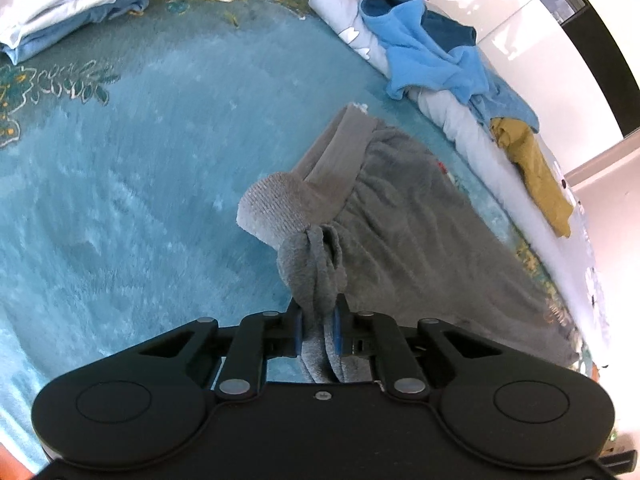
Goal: Fold clothes
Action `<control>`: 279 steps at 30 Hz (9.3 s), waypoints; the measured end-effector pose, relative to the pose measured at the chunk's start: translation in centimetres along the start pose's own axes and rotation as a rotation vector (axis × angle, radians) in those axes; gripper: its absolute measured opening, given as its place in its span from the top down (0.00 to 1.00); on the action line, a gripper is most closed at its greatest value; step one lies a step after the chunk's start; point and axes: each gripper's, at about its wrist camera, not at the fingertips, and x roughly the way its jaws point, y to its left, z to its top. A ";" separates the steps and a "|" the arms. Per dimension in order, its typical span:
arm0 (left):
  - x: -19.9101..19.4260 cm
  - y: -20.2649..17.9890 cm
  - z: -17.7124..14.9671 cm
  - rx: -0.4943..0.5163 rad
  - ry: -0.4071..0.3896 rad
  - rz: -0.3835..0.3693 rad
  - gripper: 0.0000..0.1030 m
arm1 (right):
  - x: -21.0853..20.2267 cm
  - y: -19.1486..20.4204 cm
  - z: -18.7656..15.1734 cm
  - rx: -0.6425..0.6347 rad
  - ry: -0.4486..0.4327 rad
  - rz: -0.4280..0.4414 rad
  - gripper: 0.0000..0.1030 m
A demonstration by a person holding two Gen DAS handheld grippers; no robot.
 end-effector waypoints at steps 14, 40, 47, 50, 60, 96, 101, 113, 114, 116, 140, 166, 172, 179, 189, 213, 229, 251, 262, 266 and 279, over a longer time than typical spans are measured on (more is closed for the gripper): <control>0.1 -4.2 3.7 -0.029 -0.029 0.001 0.89 | 1.2 6.0 4.9 -0.039 -0.053 0.087 0.96; 13.9 -11.5 14.1 -0.227 -0.081 0.147 0.88 | 22.5 23.9 14.3 -0.242 0.080 0.117 0.96; 17.6 -11.2 14.5 -0.219 -0.064 0.204 0.82 | 26.7 24.9 13.8 -0.279 0.130 0.089 0.96; 18.4 -11.3 14.5 -0.206 -0.058 0.224 0.80 | 27.6 24.8 13.7 -0.292 0.148 0.080 0.96; 16.8 -12.2 14.3 -0.223 -0.025 0.193 0.51 | 27.3 26.3 13.8 -0.402 0.191 0.082 0.78; 14.1 -4.5 5.9 -0.418 -0.183 0.016 0.39 | 24.0 15.7 11.8 -0.081 0.088 0.200 0.49; 14.3 -4.7 5.7 -0.396 -0.212 0.006 0.40 | 25.6 15.9 12.6 -0.047 0.075 0.243 0.52; 13.8 -4.4 5.8 -0.443 -0.233 -0.013 0.66 | 25.2 16.2 13.1 -0.035 0.071 0.246 0.85; 13.8 -4.2 5.8 -0.448 -0.233 -0.018 0.67 | 25.1 16.3 13.1 -0.039 0.070 0.244 0.85; 13.9 -3.9 5.7 -0.464 -0.228 -0.023 0.69 | 24.9 16.5 13.1 -0.049 0.066 0.232 0.85; 9.3 -2.3 8.5 -0.386 -0.214 -0.074 0.90 | 15.4 15.8 10.1 -0.047 -0.042 0.185 0.88; 5.8 4.7 9.5 -0.251 -0.071 0.014 0.84 | 11.5 10.6 0.3 0.019 0.035 0.097 0.83; 4.0 3.2 7.6 -0.310 -0.113 0.053 0.58 | 11.0 10.2 0.3 0.021 0.050 0.120 0.74; 1.5 -0.5 7.2 -0.239 -0.133 0.165 0.42 | 10.6 8.2 2.3 0.043 0.108 0.101 0.68; 1.5 -6.9 7.7 -0.129 -0.139 0.168 0.39 | 9.7 4.6 4.2 0.003 0.149 0.089 0.44; 9.4 -16.2 5.0 -0.003 0.004 0.092 0.38 | 15.3 9.1 7.9 -0.263 0.217 0.282 0.95; 8.9 -13.9 6.1 0.004 0.001 0.122 0.38 | 17.0 9.0 9.0 -0.316 0.200 0.177 0.94; 8.4 -11.8 11.8 0.602 0.120 0.044 0.29 | 10.9 28.1 -2.7 -1.074 0.270 0.272 0.64; 8.4 -13.1 10.4 0.625 0.053 -0.044 0.28 | 12.7 32.2 -10.5 -1.333 0.348 0.285 0.60; 8.4 -14.4 9.3 0.787 0.094 -0.056 0.28 | 13.6 32.4 -12.1 -1.448 0.380 0.279 0.60; 9.2 -18.2 8.5 0.639 0.075 -0.093 0.26 | 14.7 31.7 -11.6 -1.543 0.412 0.330 0.59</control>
